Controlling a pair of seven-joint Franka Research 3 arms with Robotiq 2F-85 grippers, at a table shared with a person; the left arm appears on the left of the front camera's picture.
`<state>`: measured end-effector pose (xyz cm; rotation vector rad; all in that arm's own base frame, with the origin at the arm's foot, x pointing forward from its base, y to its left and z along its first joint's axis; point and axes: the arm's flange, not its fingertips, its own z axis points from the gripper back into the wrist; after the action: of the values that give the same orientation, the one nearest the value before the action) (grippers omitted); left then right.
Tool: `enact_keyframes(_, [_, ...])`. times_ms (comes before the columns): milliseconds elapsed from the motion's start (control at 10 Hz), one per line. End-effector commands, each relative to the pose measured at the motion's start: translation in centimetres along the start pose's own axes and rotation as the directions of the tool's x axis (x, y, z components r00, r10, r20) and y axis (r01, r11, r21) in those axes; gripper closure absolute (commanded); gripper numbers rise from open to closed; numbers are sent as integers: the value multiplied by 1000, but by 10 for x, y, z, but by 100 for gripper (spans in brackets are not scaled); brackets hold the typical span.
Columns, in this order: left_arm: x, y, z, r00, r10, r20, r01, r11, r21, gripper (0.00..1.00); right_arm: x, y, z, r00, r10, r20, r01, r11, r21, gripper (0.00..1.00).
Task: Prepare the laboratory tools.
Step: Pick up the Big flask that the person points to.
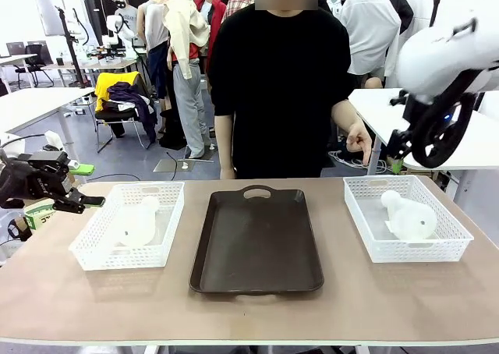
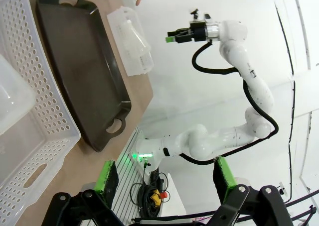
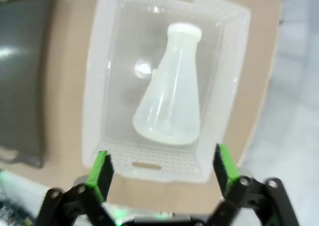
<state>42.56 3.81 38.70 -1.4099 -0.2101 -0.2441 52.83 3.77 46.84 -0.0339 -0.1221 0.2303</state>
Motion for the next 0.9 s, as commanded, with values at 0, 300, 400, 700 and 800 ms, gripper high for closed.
enact_keyframes(0, [0, -1, 2, 1000, -3, -4, 3, 1000, 12, 0, 26, -3, -28, 996, -73, -55, 72, 997, -23, 0])
enact_keyframes(300, [0, -1, 2, 1000, -3, -4, 3, 1000, 12, 0, 51, -11, -74, 983, -172, -58, 172, 985, 1, 0])
enact_keyframes(400, [0, -1, 2, 1000, -3, -4, 3, 1000, 12, 0, 57, -14, -88, 978, -200, -61, 200, 980, 2, 0])
enact_keyframes(700, [0, -1, 2, 1000, -3, -4, 3, 1000, 12, 0, 73, -24, -117, 964, -264, -26, 264, 964, 3, 0])
enact_keyframes(800, [0, -1, 2, 1000, -3, -4, 3, 1000, 12, 0, 79, -26, -123, 960, -278, -22, 278, 961, -11, 0])
